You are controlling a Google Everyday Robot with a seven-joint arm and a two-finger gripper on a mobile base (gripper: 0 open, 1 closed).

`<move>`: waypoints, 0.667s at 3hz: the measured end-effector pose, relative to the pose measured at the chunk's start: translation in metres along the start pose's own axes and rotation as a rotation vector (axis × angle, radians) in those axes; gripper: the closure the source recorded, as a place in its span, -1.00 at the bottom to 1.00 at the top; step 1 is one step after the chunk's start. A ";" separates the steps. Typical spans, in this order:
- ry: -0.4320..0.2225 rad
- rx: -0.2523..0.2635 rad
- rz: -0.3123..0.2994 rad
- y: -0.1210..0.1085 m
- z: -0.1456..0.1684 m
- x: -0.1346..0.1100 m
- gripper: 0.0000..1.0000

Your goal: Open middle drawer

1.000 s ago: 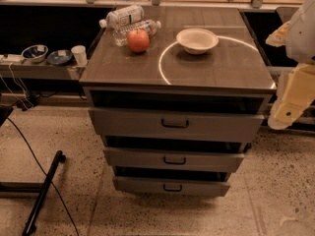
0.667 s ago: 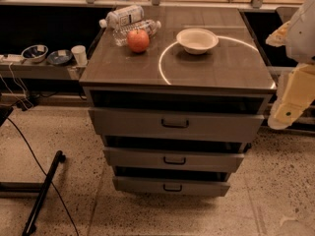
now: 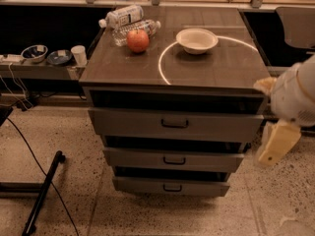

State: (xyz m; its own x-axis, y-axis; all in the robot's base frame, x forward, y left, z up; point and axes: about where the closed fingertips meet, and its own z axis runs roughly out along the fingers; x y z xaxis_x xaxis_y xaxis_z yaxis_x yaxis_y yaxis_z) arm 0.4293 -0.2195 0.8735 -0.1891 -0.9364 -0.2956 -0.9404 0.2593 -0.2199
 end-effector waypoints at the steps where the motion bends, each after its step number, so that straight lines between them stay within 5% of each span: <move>1: 0.008 0.011 0.014 0.009 0.022 0.015 -1.00; 2: 0.002 0.005 -0.006 0.007 0.032 0.011 -1.00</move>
Offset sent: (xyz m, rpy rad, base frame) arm 0.0089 0.0055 -0.0491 0.0035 -0.0002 0.0352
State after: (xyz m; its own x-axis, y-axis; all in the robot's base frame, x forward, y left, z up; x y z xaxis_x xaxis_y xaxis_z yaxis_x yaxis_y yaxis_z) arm 0.4295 -0.2202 0.8392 -0.1836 -0.9384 -0.2928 -0.9403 0.2545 -0.2261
